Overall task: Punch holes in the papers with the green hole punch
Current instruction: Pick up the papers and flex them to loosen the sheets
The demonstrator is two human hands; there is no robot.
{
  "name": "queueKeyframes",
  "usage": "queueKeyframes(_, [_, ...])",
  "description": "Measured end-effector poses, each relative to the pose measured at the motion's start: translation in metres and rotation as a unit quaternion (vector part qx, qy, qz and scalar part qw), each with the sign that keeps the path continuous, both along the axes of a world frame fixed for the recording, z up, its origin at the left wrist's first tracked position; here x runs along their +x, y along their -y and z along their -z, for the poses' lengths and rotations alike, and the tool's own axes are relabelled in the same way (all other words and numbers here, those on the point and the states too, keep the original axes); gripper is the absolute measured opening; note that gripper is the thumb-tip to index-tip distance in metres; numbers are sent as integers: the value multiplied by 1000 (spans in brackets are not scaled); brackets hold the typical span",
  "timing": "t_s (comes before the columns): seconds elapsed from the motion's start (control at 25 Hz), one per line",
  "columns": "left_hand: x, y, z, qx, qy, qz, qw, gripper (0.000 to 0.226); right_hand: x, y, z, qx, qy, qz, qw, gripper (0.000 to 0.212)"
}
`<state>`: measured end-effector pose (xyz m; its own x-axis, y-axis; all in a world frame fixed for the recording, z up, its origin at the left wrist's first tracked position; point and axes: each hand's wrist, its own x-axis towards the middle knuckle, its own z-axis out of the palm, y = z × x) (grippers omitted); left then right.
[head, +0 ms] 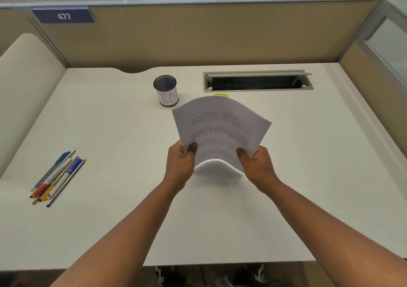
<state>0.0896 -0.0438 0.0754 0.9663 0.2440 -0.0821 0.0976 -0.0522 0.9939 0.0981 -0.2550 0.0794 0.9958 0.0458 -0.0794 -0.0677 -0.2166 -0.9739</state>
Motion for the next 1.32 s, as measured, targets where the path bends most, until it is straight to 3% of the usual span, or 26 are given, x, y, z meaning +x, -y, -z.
queueKeyframes(0.16, [-3,-1,3,12,-8,15,1000,37,-2,2,5,-26,-12,10,1000,22])
queueKeyframes(0.36, [6,-18,-5,-41,-15,-39,998,25,4,12,-2,28,-15,37,999,35])
queueKeyframes(0.44, [10,-23,-6,-125,-40,-68,989,23,5,16,0,69,-103,76,989,56])
queueKeyframes(0.52, [12,-22,-7,-205,-77,-85,972,24,4,15,2,175,-214,90,957,82])
queueKeyframes(0.6, [12,-15,-7,-267,-104,-100,953,26,0,10,-2,292,-282,66,912,71])
queueKeyframes(0.72, [11,-4,-3,-332,-122,-117,928,30,-2,-6,-8,375,-272,53,885,36])
queueKeyframes(0.88, [7,5,1,-387,-125,-109,907,33,1,-17,-12,440,-227,80,865,35])
queueKeyframes(1.2, [3,5,10,-379,-148,-109,907,36,9,-15,-18,299,-162,82,937,29])
queueKeyframes(1.32, [8,-19,10,-327,-163,-157,918,77,18,1,-23,240,-163,72,954,26])
